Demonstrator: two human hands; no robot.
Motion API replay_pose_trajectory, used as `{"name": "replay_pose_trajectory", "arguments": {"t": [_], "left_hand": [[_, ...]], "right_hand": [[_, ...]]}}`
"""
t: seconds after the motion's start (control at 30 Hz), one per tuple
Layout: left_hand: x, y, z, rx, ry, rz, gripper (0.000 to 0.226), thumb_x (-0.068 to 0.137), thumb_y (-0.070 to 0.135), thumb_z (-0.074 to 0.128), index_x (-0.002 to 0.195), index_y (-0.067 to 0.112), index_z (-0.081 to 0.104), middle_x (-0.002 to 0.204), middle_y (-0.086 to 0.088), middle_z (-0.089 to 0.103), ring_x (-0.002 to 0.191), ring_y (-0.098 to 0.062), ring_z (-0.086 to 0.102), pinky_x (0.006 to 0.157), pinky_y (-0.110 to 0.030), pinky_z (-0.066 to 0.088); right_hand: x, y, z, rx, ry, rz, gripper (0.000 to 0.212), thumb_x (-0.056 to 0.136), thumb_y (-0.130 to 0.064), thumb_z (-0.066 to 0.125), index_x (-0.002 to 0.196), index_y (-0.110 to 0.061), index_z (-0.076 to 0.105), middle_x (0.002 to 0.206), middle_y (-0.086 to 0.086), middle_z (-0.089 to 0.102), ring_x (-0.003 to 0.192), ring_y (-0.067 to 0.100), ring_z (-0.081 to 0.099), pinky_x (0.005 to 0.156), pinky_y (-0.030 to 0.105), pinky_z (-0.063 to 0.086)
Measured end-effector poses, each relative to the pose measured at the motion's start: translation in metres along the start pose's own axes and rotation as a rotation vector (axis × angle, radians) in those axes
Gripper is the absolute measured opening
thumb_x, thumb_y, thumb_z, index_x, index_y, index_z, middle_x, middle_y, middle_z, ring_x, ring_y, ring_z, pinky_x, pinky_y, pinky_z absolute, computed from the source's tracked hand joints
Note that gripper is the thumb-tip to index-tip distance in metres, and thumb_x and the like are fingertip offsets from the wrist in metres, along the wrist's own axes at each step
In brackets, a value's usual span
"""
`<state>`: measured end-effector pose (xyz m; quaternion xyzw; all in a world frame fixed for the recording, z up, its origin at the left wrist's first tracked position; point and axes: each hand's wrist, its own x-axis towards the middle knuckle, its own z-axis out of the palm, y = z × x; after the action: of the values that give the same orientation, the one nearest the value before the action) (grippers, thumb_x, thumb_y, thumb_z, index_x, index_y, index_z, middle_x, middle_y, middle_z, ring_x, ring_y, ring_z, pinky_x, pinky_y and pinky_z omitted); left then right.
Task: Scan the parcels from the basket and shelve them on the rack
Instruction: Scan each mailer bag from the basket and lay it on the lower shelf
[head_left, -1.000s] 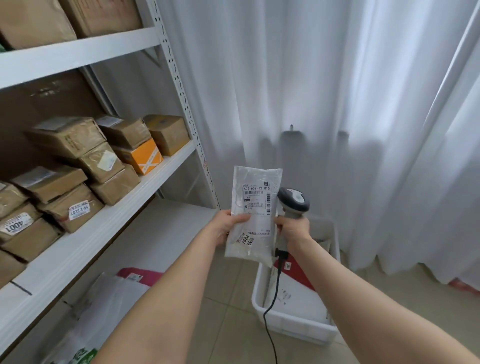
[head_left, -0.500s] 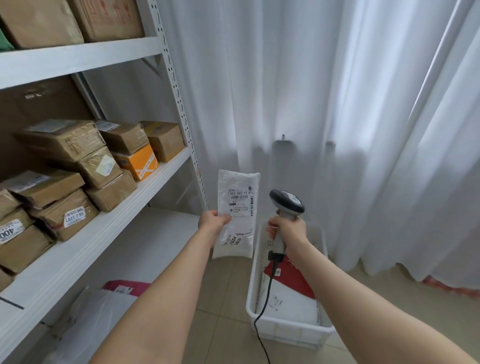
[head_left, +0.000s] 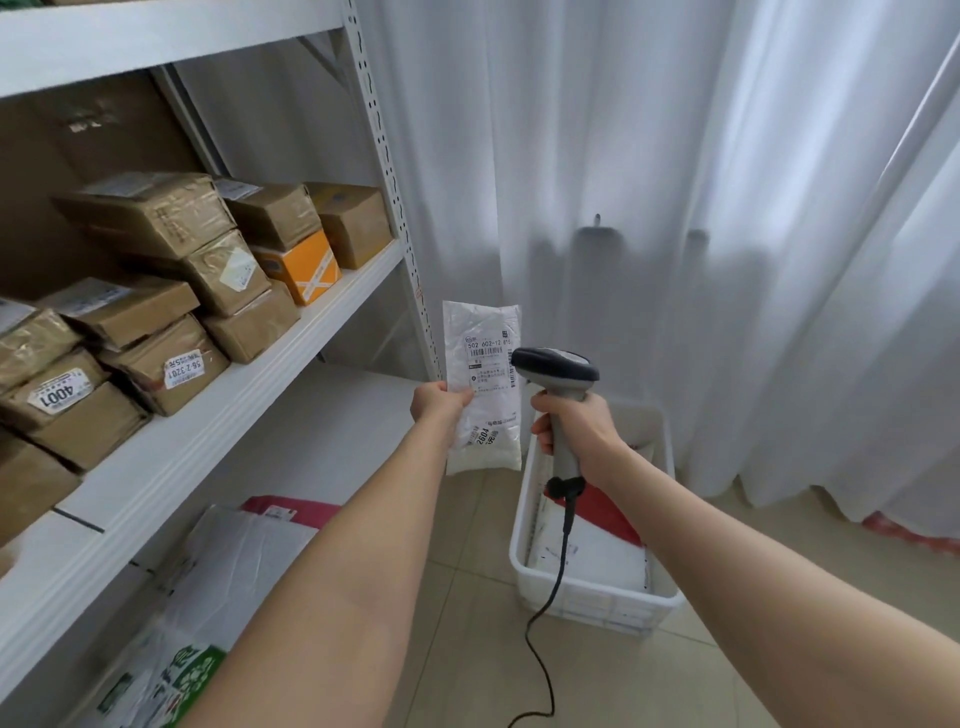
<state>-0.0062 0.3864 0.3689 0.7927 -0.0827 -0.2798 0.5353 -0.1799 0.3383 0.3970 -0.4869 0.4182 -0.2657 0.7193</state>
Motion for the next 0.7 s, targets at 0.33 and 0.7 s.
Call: {"name": "replay_pose_trajectory", "arguments": {"t": [0.33,0.7], "left_hand": [[-0.0051,-0.0029,-0.0014,0.027,0.025,-0.022,0.025,0.079,0.007,0.075,0.102,0.002,0.067,0.106,-0.013,0.07,0.093,-0.026,0.068,0.088,-0.038,0.055],[-0.0045,-0.0016,-0.0014,0.036,0.038,-0.054,0.03,0.08,0.005,0.073,0.109,0.003,0.066,0.11,-0.012,0.068,0.095,-0.027,0.067,0.089,-0.038,0.055]], "right_hand": [[-0.0047,-0.0005,0.0013,-0.044,-0.027,0.009,0.006,0.084,-0.002,0.063,0.089,0.0,0.06,0.051,0.011,0.061,0.039,0.018,0.049,0.04,0.024,0.042],[-0.0087,-0.0082,0.0011,-0.101,-0.043,0.0,0.008,0.086,-0.007,0.064,0.091,-0.003,0.06,0.055,0.011,0.062,0.04,0.017,0.05,0.042,0.023,0.045]]}}
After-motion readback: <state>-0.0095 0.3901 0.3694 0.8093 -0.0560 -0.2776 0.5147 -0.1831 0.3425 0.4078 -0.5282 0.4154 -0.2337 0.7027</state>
